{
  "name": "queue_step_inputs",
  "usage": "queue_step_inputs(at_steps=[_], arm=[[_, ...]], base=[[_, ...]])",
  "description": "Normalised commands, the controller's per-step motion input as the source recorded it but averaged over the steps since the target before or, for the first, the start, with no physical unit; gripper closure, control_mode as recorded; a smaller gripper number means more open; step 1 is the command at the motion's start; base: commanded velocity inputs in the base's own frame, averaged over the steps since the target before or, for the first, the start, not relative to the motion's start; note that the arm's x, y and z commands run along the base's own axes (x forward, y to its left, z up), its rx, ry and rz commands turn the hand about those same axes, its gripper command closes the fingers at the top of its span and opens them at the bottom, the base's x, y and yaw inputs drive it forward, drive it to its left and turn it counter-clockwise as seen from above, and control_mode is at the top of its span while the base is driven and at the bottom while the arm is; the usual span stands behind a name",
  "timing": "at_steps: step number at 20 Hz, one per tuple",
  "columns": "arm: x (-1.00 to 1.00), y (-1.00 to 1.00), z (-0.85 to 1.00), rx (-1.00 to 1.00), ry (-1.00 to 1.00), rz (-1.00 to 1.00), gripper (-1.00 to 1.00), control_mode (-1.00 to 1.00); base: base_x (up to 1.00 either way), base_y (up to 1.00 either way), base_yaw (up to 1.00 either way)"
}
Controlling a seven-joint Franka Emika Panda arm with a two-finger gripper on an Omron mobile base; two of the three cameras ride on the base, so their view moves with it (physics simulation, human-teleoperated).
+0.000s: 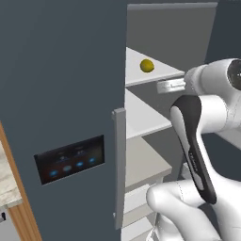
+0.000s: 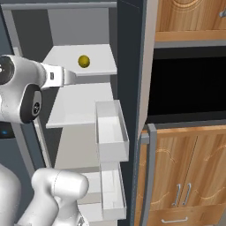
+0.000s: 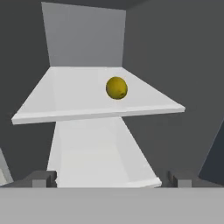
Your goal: Retrieve a lemon from the fridge and place it on the cutting board with the fish.
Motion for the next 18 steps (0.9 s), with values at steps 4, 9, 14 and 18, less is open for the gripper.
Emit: queue_step_inputs(at_steps=[4, 9, 14, 18], arm=[[0.21, 0.17, 0.27, 0.00, 0.00, 0.00, -1.00, -1.00], [0.29, 0.00, 0.00, 0.00, -0.02, 0.00, -1.00, -1.00], [0.35, 0.00, 0.00, 0.00, 0.00, 0.03, -1.00, -1.00], [0.36, 0.00, 0.00, 0.00, 0.01, 0.00, -1.00, -1.00]], base=[[0.00, 0.00, 0.00], [0.00, 0.00, 0.00], [0.00, 0.00, 0.00], [0.00, 0.00, 0.00]])
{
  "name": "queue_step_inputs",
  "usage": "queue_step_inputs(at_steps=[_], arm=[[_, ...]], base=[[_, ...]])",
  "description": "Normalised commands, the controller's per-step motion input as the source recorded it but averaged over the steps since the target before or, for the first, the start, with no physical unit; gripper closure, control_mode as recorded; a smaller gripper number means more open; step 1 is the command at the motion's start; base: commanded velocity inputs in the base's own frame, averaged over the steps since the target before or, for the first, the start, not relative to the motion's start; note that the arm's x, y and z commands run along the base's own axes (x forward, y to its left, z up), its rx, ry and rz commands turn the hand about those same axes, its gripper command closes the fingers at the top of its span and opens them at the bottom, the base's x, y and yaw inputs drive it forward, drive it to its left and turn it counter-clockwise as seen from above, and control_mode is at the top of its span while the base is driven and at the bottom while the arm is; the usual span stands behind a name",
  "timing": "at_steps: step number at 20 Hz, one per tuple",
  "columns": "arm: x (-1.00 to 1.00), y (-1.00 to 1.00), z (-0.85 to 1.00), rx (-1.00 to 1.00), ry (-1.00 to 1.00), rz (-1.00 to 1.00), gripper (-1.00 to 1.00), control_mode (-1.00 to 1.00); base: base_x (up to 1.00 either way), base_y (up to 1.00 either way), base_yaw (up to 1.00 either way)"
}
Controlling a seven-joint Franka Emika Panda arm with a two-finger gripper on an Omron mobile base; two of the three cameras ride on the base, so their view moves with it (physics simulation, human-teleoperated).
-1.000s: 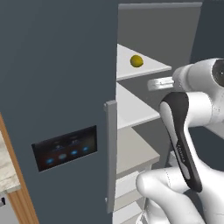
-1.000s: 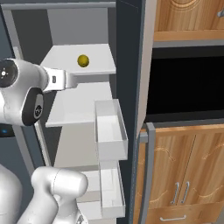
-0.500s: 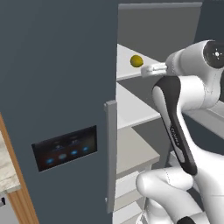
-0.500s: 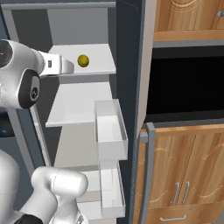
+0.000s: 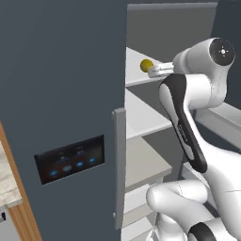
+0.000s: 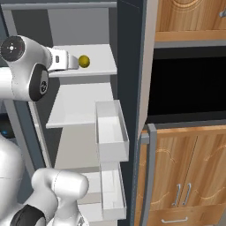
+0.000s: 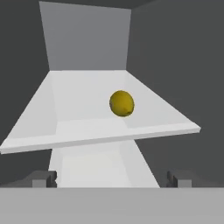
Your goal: Retrieve a lemon from the fridge and place it on the cutting board with the fish.
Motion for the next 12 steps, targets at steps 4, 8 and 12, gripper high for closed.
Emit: queue_step_inputs(at_steps=[4, 8, 12], arm=[[0.20, -0.02, 0.00, 0.00, 0.04, -0.04, -1.00, -1.00], [0.21, -0.01, 0.00, 0.00, 0.00, 0.00, -1.00, -1.00], [0.18, -0.02, 0.00, 0.00, 0.00, 0.00, -1.00, -1.00]], base=[[0.00, 0.00, 0.00], [0.00, 0.00, 0.00], [0.00, 0.00, 0.00]])
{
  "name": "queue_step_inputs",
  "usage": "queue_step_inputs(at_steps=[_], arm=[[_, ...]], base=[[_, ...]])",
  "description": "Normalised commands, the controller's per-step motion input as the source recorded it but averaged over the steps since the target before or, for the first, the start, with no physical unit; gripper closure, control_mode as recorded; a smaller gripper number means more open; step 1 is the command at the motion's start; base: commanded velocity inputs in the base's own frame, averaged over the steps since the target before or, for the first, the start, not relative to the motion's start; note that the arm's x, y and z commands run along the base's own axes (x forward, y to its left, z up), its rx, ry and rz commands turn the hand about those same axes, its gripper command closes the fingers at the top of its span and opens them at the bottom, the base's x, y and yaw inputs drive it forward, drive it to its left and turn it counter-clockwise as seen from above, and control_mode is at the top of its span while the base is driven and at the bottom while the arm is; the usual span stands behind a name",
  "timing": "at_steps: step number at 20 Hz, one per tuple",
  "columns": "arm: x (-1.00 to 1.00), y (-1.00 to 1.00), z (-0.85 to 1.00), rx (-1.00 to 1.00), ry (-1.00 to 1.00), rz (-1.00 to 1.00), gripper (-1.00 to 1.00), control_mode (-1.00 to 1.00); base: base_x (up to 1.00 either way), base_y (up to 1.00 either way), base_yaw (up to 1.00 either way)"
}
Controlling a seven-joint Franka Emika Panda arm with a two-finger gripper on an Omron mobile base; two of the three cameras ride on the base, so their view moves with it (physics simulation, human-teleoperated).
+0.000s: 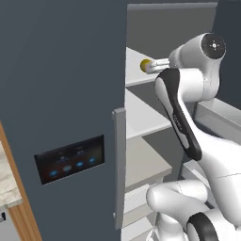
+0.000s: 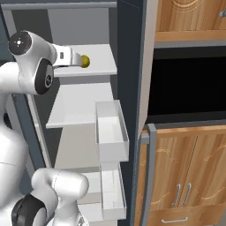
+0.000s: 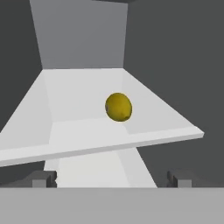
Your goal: Retrieve a lemon from the fridge and place it on the cutting board with the fish.
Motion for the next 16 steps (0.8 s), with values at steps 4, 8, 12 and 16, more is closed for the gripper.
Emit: queue_step_inputs(at_steps=[4, 8, 12, 16], arm=[[0.30, -0.02, 0.00, 0.00, 0.00, 0.00, -1.00, -1.00], [0.52, -0.04, 0.00, 0.00, 0.00, 0.00, -1.00, -1.00], [0.50, -0.12, -0.03, 0.00, 0.00, 0.00, -1.00, -1.00], [0.27, -0.08, -0.18, 0.00, 0.00, 0.00, -1.00, -1.00]], base=[[0.00, 0.00, 0.00], [0.00, 0.00, 0.00], [0.00, 0.00, 0.00], [0.00, 0.00, 0.00]])
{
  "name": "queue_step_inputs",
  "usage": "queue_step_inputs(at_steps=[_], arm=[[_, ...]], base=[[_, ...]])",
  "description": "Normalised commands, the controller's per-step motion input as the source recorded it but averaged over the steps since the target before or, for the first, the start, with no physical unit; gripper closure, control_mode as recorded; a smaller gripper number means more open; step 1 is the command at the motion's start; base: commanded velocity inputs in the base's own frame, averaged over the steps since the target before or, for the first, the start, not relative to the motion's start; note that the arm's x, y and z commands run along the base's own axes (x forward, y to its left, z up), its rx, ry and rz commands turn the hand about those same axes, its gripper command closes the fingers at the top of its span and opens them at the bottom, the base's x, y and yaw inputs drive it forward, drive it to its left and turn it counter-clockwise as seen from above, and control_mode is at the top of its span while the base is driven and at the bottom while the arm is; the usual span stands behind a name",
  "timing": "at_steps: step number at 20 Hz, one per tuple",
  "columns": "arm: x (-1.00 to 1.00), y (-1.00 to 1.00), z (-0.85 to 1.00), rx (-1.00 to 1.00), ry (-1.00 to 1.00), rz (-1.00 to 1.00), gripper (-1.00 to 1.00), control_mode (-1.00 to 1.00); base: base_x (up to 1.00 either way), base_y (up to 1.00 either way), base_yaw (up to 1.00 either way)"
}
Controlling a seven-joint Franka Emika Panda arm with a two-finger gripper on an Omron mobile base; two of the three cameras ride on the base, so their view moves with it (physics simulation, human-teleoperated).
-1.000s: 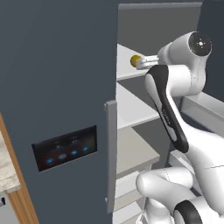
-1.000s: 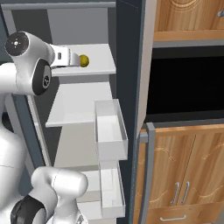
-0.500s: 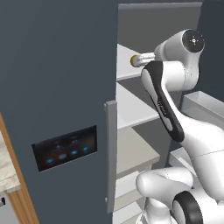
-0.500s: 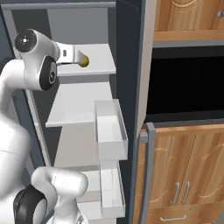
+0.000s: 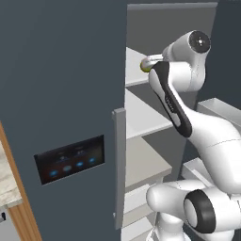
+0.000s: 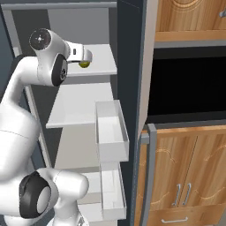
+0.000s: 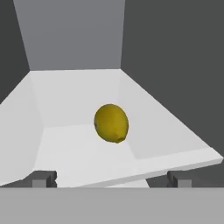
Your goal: Retrieve a lemon from the fridge and place it on the cutting board with the fish.
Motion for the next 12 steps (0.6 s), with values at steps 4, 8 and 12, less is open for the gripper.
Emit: queue_step_inputs(at_steps=[4, 8, 12], arm=[[0.27, 0.00, -0.19, 0.00, 0.00, 0.00, -1.00, -1.00], [0.43, 0.00, -0.01, 0.00, 0.00, 0.00, -1.00, -1.00], [0.45, 0.00, 0.00, 0.00, 0.00, 0.00, -1.00, -1.00]], base=[[0.00, 0.00, 0.00], [0.00, 0.00, 0.00], [0.00, 0.00, 0.00]])
